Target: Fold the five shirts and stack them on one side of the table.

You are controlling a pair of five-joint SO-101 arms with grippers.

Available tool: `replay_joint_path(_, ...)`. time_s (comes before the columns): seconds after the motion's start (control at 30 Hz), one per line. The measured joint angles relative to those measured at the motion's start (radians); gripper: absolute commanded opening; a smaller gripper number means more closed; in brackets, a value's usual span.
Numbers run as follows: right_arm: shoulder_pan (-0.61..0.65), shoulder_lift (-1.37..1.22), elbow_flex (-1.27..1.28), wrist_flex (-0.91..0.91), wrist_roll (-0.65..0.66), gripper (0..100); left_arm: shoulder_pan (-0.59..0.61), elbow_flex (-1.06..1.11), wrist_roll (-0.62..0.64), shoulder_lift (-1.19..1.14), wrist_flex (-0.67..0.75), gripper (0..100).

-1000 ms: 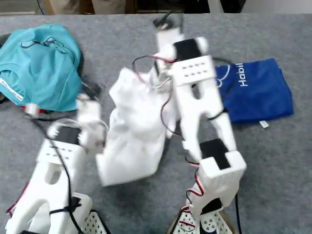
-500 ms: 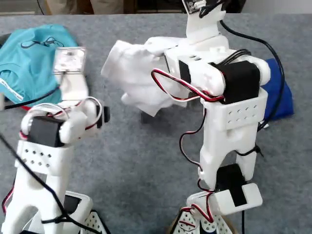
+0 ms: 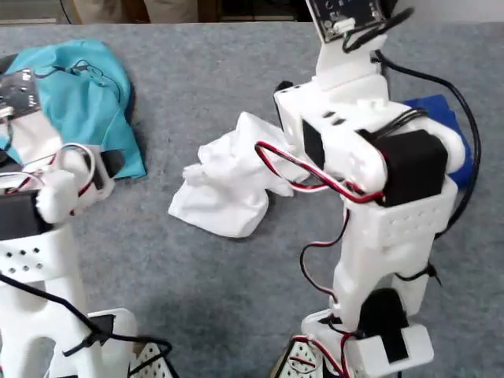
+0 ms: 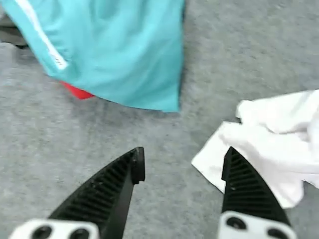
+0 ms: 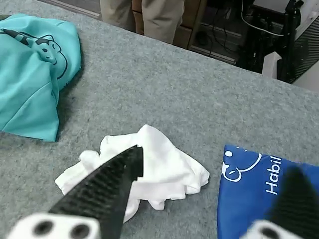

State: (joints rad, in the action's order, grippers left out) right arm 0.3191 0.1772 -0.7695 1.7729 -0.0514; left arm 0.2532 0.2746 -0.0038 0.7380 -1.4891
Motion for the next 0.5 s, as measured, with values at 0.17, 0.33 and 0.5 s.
replay_joint_path(0.17,0.000,-0.008,0.057,-0.035,-0.002,54.8,0.032,0.054,-0.017,0.000,0.000,26)
replay_joint_path(0.33,0.000,-0.133,0.187,-0.104,-0.048,54.8,0.025,0.238,-0.015,0.000,0.026,26)
replay_joint_path(0.5,0.000,-0.371,0.365,-0.219,-0.057,54.8,-0.100,0.451,-0.015,0.000,0.153,26)
